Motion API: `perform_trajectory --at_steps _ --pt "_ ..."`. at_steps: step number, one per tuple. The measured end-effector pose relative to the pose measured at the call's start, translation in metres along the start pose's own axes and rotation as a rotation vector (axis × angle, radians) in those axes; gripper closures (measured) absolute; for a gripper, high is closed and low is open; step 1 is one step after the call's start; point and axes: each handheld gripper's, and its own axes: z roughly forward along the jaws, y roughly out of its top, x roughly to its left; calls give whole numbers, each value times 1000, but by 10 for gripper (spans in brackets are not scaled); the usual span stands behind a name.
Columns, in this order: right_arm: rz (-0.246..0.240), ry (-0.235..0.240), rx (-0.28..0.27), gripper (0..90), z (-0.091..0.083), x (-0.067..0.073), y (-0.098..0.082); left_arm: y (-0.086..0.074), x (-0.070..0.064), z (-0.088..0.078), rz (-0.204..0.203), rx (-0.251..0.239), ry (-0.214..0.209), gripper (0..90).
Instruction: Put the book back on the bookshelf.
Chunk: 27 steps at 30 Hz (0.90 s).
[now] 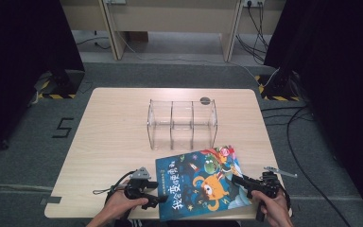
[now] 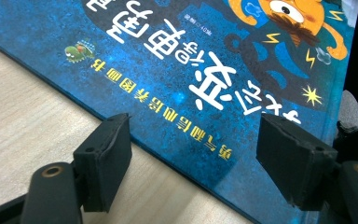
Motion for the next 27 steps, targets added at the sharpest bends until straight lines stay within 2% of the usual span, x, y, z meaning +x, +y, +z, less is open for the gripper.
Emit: perform_trajectory --at_steps 2,8,11,12,14,15,16,20,26,27 --pt "-53 4 2 569 -1 2 2 0 1 -1 -6 -2 -4 257" --pt "-205 9 -62 562 -8 17 8 -1 1 -1 -4 -8 -6 257" --pt "-224 -4 -62 558 -9 20 7 -2 1 -1 3 -10 -6 256" --pt "-215 -2 -57 557 -9 19 6 -2 1 0 8 -11 -5 256" --pt "-238 -1 -59 556 -10 18 6 -2 1 -1 9 -12 -5 256" --pt "-224 3 -55 556 -11 21 6 -2 1 -1 7 -11 -7 255" --pt "-258 -2 -65 555 -11 21 7 -2 1 -1 7 -9 -9 252" --pt "-294 -4 -77 553 -14 24 7 -3 2 -2 1 -10 -8 242" --pt "-312 0 -95 550 -18 27 7 -3 2 -3 0 -7 -3 234" --pt "-340 -2 -105 549 -19 26 7 -2 3 -2 -1 -9 -4 234"
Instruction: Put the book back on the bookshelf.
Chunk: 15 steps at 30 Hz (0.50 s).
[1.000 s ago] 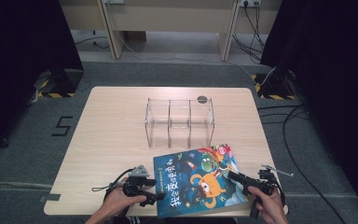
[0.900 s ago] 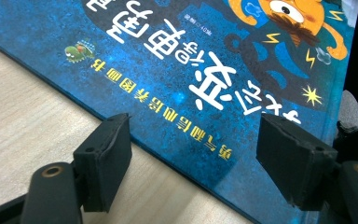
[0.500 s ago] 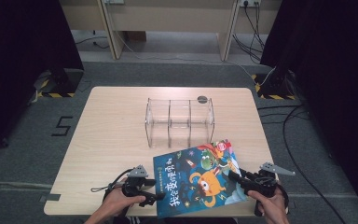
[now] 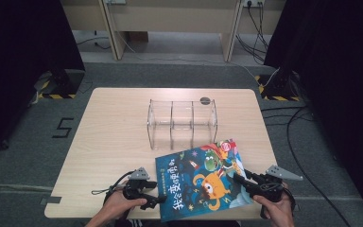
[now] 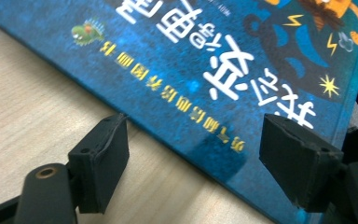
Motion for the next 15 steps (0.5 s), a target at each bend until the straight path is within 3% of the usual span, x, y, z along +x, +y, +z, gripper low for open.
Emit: perform_trajectory --at_steps 7,10,15 --pt "-132 38 -67 546 -5 11 6 1 -2 3 -9 0 -28 220" --pt "-140 41 -69 544 -5 11 5 1 -1 2 -12 1 -26 222" --pt "-91 43 -31 541 -4 5 1 2 1 1 -50 -5 -29 288"
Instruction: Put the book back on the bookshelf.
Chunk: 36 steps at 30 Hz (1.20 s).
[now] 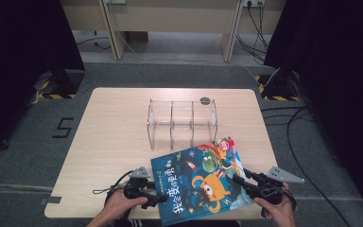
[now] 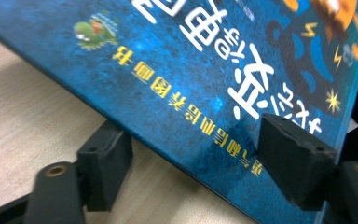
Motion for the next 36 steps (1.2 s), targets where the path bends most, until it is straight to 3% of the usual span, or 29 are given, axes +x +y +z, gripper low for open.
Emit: perform_trajectory --at_steps 5,7,10,17,23,28,30,36 --pt "55 -16 52 534 3 -8 -8 0 -2 -1 8 -11 10 322" --pt "69 -22 71 532 4 -9 -10 0 -1 -3 0 -40 1 367" --pt "73 -42 135 513 6 -14 -14 1 -4 -6 11 -75 -17 442" --pt "69 -77 188 487 9 -15 -17 4 -4 -9 10 -113 -24 464" --pt "70 -77 187 486 9 -15 -17 5 -3 -9 10 -131 -38 477" --pt "86 -60 175 484 7 -16 -17 8 -1 -13 -42 -200 -159 549" --pt "87 -63 172 481 8 -14 -16 10 -3 -14 -24 -207 -158 551" --pt "110 -60 170 474 9 -15 -17 12 -6 -16 -23 -207 -156 553"
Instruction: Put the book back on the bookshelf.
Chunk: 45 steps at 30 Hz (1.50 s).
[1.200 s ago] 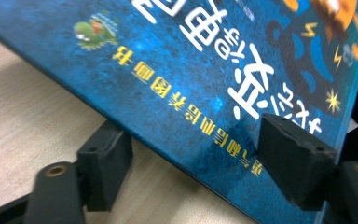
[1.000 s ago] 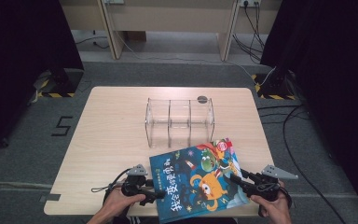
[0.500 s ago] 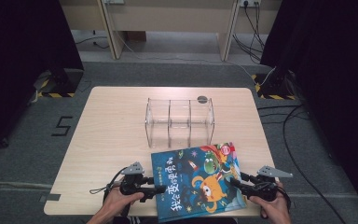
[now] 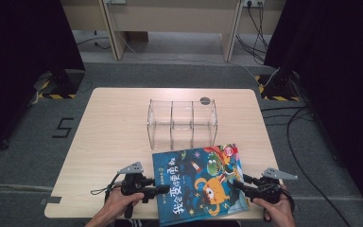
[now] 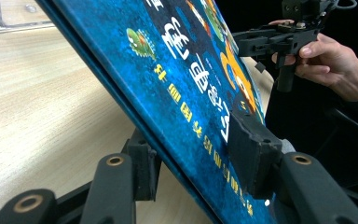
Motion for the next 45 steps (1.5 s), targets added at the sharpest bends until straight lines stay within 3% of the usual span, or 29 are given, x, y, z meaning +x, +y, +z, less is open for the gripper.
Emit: perform_trajectory --at_steps 5,10,16,22,26,31,33,35,37,45 --pt "-6 -3 24 393 3 3 0 4 -5 -3 -1 -17 -28 577" --pt "-1 7 20 392 1 2 0 8 -10 -6 -2 -23 -52 610" --pt "23 30 29 351 2 2 0 13 -15 -10 -48 -50 -83 657" --pt "39 33 27 350 2 1 0 19 -19 -10 -55 -43 -77 668" --pt "77 25 33 330 1 2 -1 24 -21 -9 -70 -33 -74 670" --pt "23 -35 21 311 -3 8 0 27 -18 -7 -112 -35 -70 661" --pt "12 -20 20 316 -5 13 -2 27 -18 -7 -119 -34 -69 661" --pt "-5 -58 19 310 -8 18 -4 29 -21 -7 -134 -30 -57 660" --pt "-35 -74 -25 309 -14 26 -3 29 -23 -8 -139 -26 -48 658" --pt "-130 -49 -60 286 -24 69 -17 39 -31 -7 -153 -9 -16 655"
